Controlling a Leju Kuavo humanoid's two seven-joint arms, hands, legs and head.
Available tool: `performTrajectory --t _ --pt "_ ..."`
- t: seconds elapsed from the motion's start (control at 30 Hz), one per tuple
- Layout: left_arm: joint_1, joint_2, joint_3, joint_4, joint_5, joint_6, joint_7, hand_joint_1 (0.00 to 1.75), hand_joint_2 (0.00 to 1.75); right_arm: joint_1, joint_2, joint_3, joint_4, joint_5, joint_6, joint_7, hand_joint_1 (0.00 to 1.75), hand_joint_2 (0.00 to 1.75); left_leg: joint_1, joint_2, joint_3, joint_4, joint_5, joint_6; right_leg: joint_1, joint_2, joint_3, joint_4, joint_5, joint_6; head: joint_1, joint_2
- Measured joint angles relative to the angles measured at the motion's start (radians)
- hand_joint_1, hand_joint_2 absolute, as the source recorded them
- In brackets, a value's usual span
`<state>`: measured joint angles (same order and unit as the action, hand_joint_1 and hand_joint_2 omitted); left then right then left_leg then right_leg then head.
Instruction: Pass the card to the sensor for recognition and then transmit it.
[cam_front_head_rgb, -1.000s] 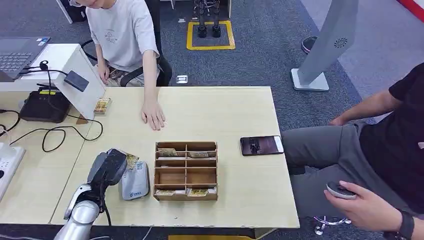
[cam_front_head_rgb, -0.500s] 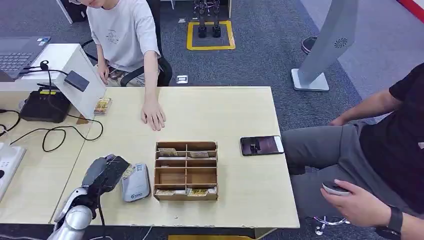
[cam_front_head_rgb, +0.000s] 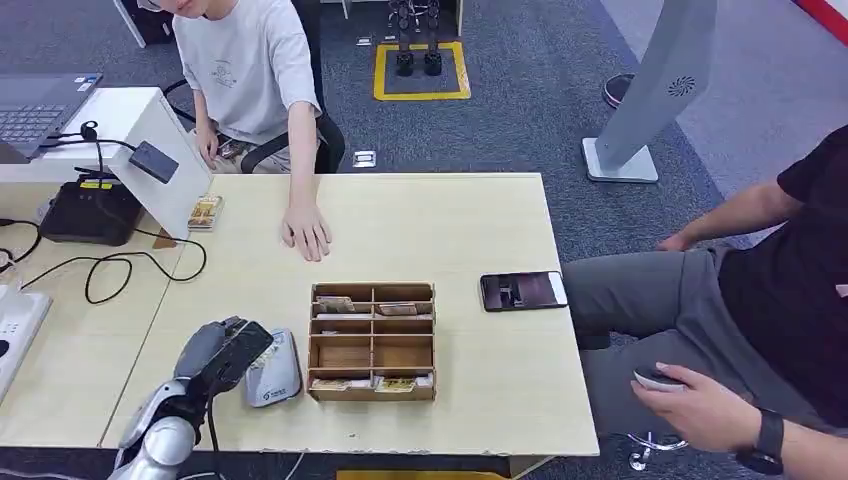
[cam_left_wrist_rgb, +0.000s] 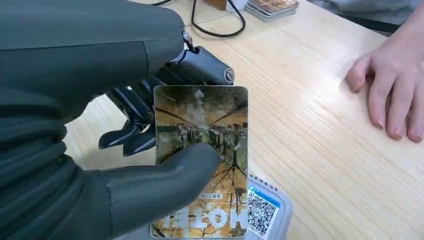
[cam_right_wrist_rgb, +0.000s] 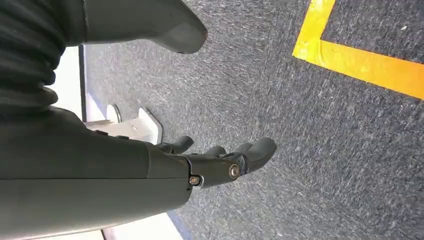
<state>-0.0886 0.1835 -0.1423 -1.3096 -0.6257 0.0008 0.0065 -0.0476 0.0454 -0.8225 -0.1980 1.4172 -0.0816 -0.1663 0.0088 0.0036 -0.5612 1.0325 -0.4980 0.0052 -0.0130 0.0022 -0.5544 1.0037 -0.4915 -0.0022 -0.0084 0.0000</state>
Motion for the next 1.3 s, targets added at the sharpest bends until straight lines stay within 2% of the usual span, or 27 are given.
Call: performTrajectory --t 0.23,0.5,0.93,1.0,1.13,1.2,1.3 --pt "0.000 -0.013 -0.006 0.017 -0.032 0.017 0.004 1.75 1.75 -0.003 0.000 0.000 0.000 0.005 0.000 0.001 0.00 1.75 0.000 0.000 0.000 0.000 0.000 0.000 0.000 0.000 0.000 0.000 0.000 0.000 0.000 0.000" --pt "-0.001 -0.036 -0.009 0.058 -0.114 0.083 0.009 1.75 1.75 -0.005 0.000 0.000 0.000 0.006 0.001 0.001 0.00 1.75 0.000 0.000 0.001 0.000 0.000 0.000 0.000 0.000 0.001 0.000 0.000 0.000 0.000 0.000" --pt "-0.005 -0.052 -0.010 0.081 -0.128 0.095 0.000 1.75 1.75 -0.005 0.000 0.000 0.000 0.007 0.000 -0.001 0.00 1.75 0.000 0.000 0.003 0.000 0.000 0.000 0.000 -0.001 0.003 0.000 0.000 0.000 0.000 0.000" --pt "-0.005 -0.055 -0.007 0.081 -0.068 0.078 -0.041 1.75 1.75 -0.005 0.000 0.000 0.000 0.007 0.000 -0.005 0.00 1.75 0.000 0.000 0.003 0.000 0.000 0.000 0.000 -0.001 0.003 0.000 0.000 0.000 0.000 0.000" --pt "-0.002 -0.064 0.020 0.048 0.152 0.031 -0.113 1.75 1.75 -0.005 0.000 0.000 0.000 0.008 -0.003 -0.011 0.00 1.75 0.000 0.000 0.003 0.000 0.001 0.000 0.000 -0.001 0.003 0.000 0.000 0.000 0.000 0.000" --pt "-0.002 -0.069 0.037 0.025 0.238 0.032 -0.134 1.75 1.75 -0.005 0.000 -0.001 0.000 0.009 -0.003 -0.013 0.00 1.75 0.000 0.000 0.003 0.000 0.001 0.000 0.000 0.000 0.002 0.000 0.000 0.000 0.000 0.000" --pt "-0.023 -0.074 0.076 -0.040 0.449 0.045 -0.180 1.75 1.75 -0.005 0.000 -0.001 0.000 0.013 -0.006 -0.013 0.00 1.75 0.000 0.000 0.002 0.000 0.001 0.000 0.000 -0.001 0.002 0.000 0.000 0.000 0.000 0.000"
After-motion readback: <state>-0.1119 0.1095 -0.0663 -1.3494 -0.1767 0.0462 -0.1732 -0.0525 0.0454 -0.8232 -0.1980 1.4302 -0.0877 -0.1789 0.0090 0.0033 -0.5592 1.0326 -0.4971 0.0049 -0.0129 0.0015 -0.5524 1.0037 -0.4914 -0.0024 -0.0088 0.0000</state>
